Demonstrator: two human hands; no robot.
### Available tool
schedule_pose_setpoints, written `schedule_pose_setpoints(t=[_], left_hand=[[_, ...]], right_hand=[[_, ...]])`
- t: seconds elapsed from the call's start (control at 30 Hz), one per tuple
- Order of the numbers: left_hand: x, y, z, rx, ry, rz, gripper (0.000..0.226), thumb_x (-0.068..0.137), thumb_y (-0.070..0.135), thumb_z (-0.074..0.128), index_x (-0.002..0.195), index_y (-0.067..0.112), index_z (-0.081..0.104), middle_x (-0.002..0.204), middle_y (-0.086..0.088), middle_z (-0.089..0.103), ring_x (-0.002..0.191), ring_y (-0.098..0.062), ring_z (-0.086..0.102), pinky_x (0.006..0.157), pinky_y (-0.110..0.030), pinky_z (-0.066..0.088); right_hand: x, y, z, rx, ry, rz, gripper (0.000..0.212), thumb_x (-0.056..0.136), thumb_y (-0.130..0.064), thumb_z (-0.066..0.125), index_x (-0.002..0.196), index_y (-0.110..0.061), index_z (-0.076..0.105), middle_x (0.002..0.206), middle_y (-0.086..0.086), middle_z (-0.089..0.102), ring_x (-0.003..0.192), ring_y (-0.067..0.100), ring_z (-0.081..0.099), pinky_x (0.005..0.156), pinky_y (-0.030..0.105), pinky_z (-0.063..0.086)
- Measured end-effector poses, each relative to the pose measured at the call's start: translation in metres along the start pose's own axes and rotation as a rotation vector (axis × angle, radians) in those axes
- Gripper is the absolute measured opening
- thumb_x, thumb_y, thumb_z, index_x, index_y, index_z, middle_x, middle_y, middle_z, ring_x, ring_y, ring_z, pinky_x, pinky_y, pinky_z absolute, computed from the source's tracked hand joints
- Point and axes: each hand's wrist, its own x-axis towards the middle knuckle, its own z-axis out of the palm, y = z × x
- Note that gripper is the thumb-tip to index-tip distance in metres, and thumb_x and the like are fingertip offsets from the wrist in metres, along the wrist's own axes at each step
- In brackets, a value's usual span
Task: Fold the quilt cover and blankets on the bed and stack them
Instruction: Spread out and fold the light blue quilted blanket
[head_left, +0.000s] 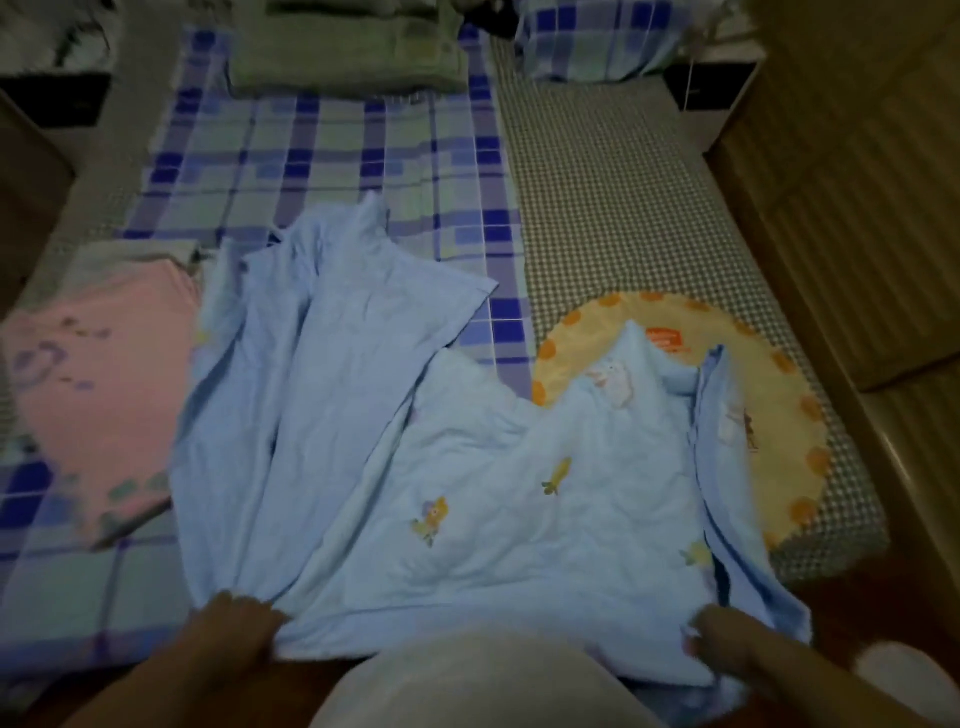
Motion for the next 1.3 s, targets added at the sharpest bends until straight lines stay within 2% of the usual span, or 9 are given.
schedule_pose_setpoints(t=[0.1, 0.2, 0.43, 0.63, 0.77, 0.83, 0.97, 1.03, 1.3], left_hand=[[0.013, -0.063, -0.055, 0.154, 0.323, -0.016, 0.034, 0.067, 0.032, 0.065, 0.100, 0.032, 0.071, 0.079, 0.000, 0.072, 0.068, -0.020, 0.070, 0.067, -0.041, 0.052], [0.004, -0.060, -0.211, 0.191, 0.734, -0.140, 0.050, 0.087, 0.047, 0.044, 0.133, 0.029, 0.052, 0.133, -0.011, 0.061, 0.117, -0.028, 0.060, 0.092, -0.035, 0.042], [-0.299, -0.042, -0.609, -0.577, 1.898, -0.416, 0.014, 0.093, 0.005, 0.048, 0.103, -0.003, 0.054, 0.107, -0.039, 0.057, 0.100, -0.053, 0.056, 0.083, -0.052, 0.044], [-0.464, -0.006, -0.641, -0.413, 2.390, -0.294, 0.030, 0.095, 0.045, 0.043, 0.099, 0.017, 0.053, 0.103, -0.028, 0.062, 0.095, -0.048, 0.059, 0.073, -0.046, 0.043], [-0.448, 0.002, -0.592, -0.338, 2.556, 0.034, 0.016, 0.096, 0.039, 0.049, 0.081, 0.032, 0.053, 0.077, 0.000, 0.063, 0.071, -0.011, 0.060, 0.068, -0.036, 0.040], [-0.409, 0.005, -0.557, -0.153, 2.477, 0.055, 0.019, 0.099, 0.038, 0.045, 0.084, 0.035, 0.057, 0.077, -0.008, 0.064, 0.068, -0.020, 0.061, 0.067, -0.039, 0.045], [-0.286, -0.020, -0.472, 0.047, 1.512, -0.275, 0.048, 0.102, 0.054, 0.024, 0.112, 0.026, 0.062, 0.113, -0.006, 0.065, 0.093, -0.030, 0.065, 0.084, -0.044, 0.053], [-0.232, -0.024, -0.430, -0.119, 1.349, -0.320, 0.007, 0.098, 0.040, 0.051, 0.105, 0.040, 0.052, 0.101, 0.008, 0.058, 0.081, -0.022, 0.061, 0.074, -0.032, 0.045], [-0.004, -0.015, -0.181, 0.222, 0.660, -0.148, 0.038, 0.075, 0.028, 0.066, 0.109, 0.039, 0.054, 0.091, 0.009, 0.053, 0.064, -0.016, 0.066, 0.050, -0.030, 0.048]], right_hand=[[-0.062, -0.036, -0.099, -0.186, 0.166, -0.041, 0.042, 0.099, -0.059, 0.040, 0.107, -0.024, 0.061, 0.115, 0.008, 0.062, 0.108, 0.016, 0.059, 0.085, 0.013, 0.036], [-0.118, -0.039, -0.236, -0.130, 0.488, 0.199, 0.081, 0.093, -0.073, 0.023, 0.139, -0.012, 0.050, 0.143, 0.013, 0.052, 0.128, 0.024, 0.051, 0.101, 0.022, 0.037], [-0.396, -0.086, -0.537, 0.257, 1.919, 0.213, 0.029, 0.097, -0.031, 0.052, 0.107, -0.011, 0.070, 0.107, 0.029, 0.066, 0.094, 0.048, 0.064, 0.078, 0.046, 0.052], [-0.506, -0.089, -0.581, -0.007, 2.385, 0.180, 0.021, 0.097, -0.028, 0.048, 0.098, -0.012, 0.060, 0.096, 0.030, 0.064, 0.081, 0.048, 0.063, 0.063, 0.038, 0.041], [-0.454, -0.039, -0.576, -0.109, 2.314, 0.035, 0.034, 0.094, -0.055, 0.038, 0.096, -0.023, 0.048, 0.092, 0.013, 0.059, 0.071, 0.042, 0.061, 0.060, 0.045, 0.052], [-0.407, -0.002, -0.562, -0.166, 2.126, 0.047, 0.046, 0.079, -0.065, 0.057, 0.101, -0.026, 0.050, 0.092, 0.005, 0.050, 0.066, 0.040, 0.058, 0.058, 0.047, 0.052], [-0.292, 0.032, -0.501, -0.287, 1.690, 0.007, 0.051, 0.068, -0.032, 0.076, 0.111, -0.028, 0.048, 0.095, 0.004, 0.056, 0.051, 0.033, 0.057, 0.042, 0.043, 0.049], [-0.237, 0.024, -0.455, -0.341, 1.581, -0.047, 0.058, 0.058, -0.028, 0.083, 0.107, -0.029, 0.052, 0.094, 0.006, 0.060, 0.049, 0.032, 0.058, 0.040, 0.035, 0.045], [-0.025, 0.077, -0.243, -0.586, 0.972, -0.213, 0.053, 0.048, -0.010, 0.084, 0.096, -0.019, 0.061, 0.091, 0.009, 0.052, 0.037, 0.031, 0.036, 0.038, 0.035, 0.032]])
